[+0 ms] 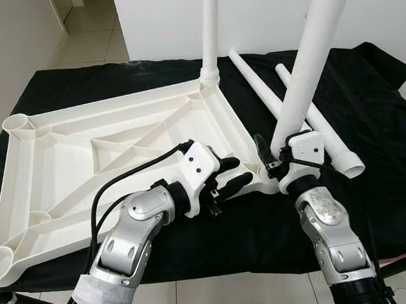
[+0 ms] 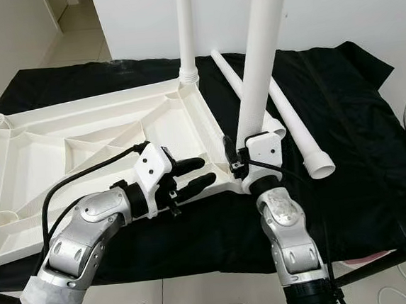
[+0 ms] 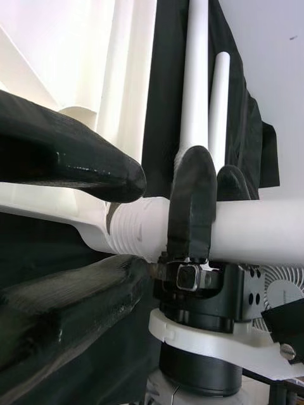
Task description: Building children table
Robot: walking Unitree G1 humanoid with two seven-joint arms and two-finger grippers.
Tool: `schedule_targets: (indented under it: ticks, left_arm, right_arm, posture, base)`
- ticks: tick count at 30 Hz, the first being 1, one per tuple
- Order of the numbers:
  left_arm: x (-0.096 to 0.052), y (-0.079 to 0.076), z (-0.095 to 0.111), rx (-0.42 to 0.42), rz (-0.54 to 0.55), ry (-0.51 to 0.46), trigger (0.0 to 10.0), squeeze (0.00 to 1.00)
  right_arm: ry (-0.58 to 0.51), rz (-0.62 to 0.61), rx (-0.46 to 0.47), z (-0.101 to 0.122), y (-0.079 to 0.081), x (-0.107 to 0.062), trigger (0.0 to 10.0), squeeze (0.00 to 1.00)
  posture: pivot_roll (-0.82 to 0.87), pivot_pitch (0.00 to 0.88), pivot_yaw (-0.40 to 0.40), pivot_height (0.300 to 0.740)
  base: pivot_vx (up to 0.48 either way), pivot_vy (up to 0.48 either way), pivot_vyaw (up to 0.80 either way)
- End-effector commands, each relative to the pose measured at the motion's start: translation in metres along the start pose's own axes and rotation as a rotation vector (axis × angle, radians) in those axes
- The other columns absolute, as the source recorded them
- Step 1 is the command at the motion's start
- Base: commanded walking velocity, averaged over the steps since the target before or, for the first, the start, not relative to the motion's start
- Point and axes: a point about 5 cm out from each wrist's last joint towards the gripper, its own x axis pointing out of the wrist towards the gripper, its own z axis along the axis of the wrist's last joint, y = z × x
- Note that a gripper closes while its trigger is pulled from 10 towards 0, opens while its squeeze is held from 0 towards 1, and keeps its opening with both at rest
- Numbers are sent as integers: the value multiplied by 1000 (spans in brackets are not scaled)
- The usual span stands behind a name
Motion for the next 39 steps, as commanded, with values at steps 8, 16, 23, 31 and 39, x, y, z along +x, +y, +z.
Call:
schedule_targets:
  ticks: [8,16,23,31,39]
  left_arm:
    - [4,1,2,12,-10,-1,10000,0]
    - [3,1,2,13,-8,-2,10000,0]
    - [3,1,3,15,-9,-2,10000,0]
    - [2,4,4,19,-7,-3,10000,0]
    - [2,5,5,20,-3,-4,10000,0]
  right_arm:
    - [108,-20,43,-22,0,1,10000,0]
    - [113,62,28,-25,9,0,10000,0]
    - [108,165,-22,-27,12,-9,10000,0]
    - [109,263,-30,-31,12,-19,10000,0]
    - [113,276,3,-31,10,-20,10000,0]
  posture:
    - [-117,52,39,740]
    - [-115,52,42,740]
    - [-115,52,42,740]
    - [-117,63,52,740]
    - [-116,74,55,740]
  base:
    - [0,0,0]
    - [0,0,0]
    - [0,0,0]
    - [0,0,0]
    - [0,0,0]
